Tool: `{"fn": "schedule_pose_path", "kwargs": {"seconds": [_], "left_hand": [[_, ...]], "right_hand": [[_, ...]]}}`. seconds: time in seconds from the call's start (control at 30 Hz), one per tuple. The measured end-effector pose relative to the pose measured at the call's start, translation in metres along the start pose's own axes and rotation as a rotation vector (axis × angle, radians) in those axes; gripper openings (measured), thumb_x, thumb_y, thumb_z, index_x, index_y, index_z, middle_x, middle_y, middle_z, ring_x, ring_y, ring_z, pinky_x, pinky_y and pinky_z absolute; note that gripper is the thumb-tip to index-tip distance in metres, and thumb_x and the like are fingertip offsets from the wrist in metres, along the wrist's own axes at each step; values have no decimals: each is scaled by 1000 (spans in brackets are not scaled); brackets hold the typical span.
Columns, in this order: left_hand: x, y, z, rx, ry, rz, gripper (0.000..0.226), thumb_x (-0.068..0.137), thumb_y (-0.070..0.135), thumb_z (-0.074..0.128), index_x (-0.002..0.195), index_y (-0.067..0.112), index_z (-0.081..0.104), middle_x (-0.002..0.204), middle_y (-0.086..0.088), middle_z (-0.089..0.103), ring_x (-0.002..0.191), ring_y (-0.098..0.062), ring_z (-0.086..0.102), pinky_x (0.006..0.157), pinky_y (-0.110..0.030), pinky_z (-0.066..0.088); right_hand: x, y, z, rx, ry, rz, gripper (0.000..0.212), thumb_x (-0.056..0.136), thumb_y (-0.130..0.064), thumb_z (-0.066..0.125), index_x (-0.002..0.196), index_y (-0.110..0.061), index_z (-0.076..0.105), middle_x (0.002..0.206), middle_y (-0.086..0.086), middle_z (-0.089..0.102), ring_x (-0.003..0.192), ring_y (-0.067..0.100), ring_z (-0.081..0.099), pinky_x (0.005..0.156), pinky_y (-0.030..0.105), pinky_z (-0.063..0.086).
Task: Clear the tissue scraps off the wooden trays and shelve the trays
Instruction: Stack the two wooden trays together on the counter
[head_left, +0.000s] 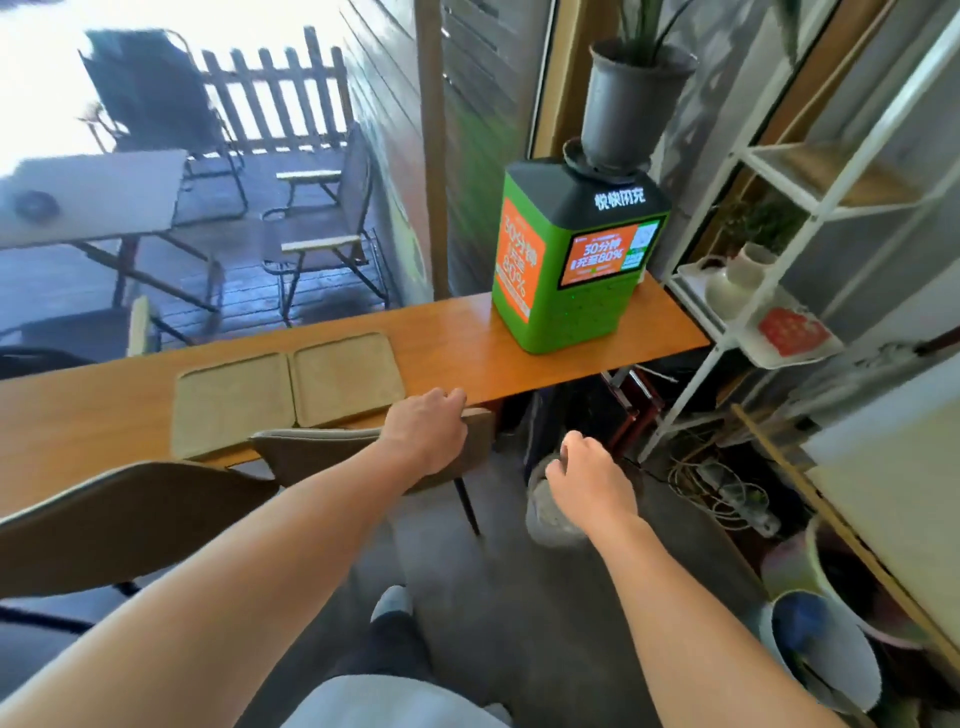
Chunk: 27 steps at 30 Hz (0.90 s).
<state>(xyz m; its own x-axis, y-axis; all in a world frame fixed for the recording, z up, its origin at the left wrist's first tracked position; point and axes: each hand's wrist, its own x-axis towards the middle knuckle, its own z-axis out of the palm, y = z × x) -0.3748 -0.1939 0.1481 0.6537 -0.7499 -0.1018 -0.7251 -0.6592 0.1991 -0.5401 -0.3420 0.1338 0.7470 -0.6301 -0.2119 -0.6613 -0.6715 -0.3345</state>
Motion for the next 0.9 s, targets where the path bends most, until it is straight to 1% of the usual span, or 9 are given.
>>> {"fn": "schedule_pose_path", "kwargs": {"seconds": [0.07, 0.13, 0.23, 0.33, 0.4, 0.5, 0.6, 0.73, 0.9], "left_hand": [[-5, -34, -8, 18, 71, -53, 18, 96, 30, 45, 105, 17, 53, 94, -6, 62, 80, -32, 64, 59, -38, 46], [-6, -68, -13, 30, 100, -99, 20, 95, 31, 47, 107, 17, 55, 94, -6, 64, 80, -31, 66, 59, -38, 46], [-2, -120, -19, 24, 114, -165, 21, 94, 30, 48, 109, 17, 56, 93, -5, 63, 79, -29, 66, 57, -35, 43], [1, -175, -22, 7, 106, -221, 21, 94, 30, 48, 109, 18, 55, 92, -4, 62, 78, -27, 64, 57, -35, 43], [2, -210, -22, -20, 88, -270, 23, 93, 31, 49, 110, 18, 56, 90, -2, 60, 76, -24, 62, 59, -34, 44], [2, -257, -22, -42, 41, -380, 22, 92, 33, 51, 108, 19, 56, 96, -3, 65, 83, -25, 65, 67, -38, 54], [0, -293, -19, 0, -13, -425, 18, 93, 33, 52, 104, 19, 56, 94, -2, 64, 82, -26, 65, 66, -38, 52], [6, -319, -9, 10, -64, -471, 18, 94, 35, 53, 100, 18, 53, 93, -3, 62, 84, -27, 65, 64, -36, 47], [35, -312, 10, -17, -157, -514, 16, 95, 35, 50, 100, 19, 51, 94, -2, 59, 85, -27, 64, 62, -35, 44]], "right_hand": [[11, -26, 0, -26, -23, -58, 17, 98, -29, 44, 106, -15, 49, 106, 6, 55, 82, 26, 55, 66, 36, 42], [26, -51, 0, -48, -31, -102, 22, 98, -30, 44, 112, -14, 50, 107, 6, 54, 85, 27, 57, 66, 35, 43], [56, -94, 3, -82, -8, -123, 17, 98, -31, 44, 102, -15, 49, 101, 4, 54, 80, 25, 53, 64, 36, 44], [85, -151, 15, -108, -21, -151, 14, 97, -31, 42, 95, -17, 45, 94, 2, 50, 78, 25, 51, 63, 35, 42], [102, -193, 27, -108, -42, -193, 13, 97, -31, 43, 93, -19, 45, 92, 2, 51, 80, 24, 54, 64, 34, 42], [122, -251, 46, -54, -92, -243, 17, 97, -32, 44, 98, -17, 50, 98, 4, 55, 84, 24, 57, 69, 36, 47], [134, -294, 64, -18, -144, -261, 21, 96, -33, 43, 104, -16, 53, 104, 4, 55, 85, 24, 57, 72, 39, 49], [155, -306, 81, -50, -210, -261, 17, 94, -33, 41, 98, -19, 49, 101, 2, 53, 81, 23, 55, 69, 39, 48], [203, -272, 95, -155, -286, -171, 20, 96, -33, 42, 107, -18, 49, 106, 4, 55, 81, 21, 52, 65, 35, 43]]}}
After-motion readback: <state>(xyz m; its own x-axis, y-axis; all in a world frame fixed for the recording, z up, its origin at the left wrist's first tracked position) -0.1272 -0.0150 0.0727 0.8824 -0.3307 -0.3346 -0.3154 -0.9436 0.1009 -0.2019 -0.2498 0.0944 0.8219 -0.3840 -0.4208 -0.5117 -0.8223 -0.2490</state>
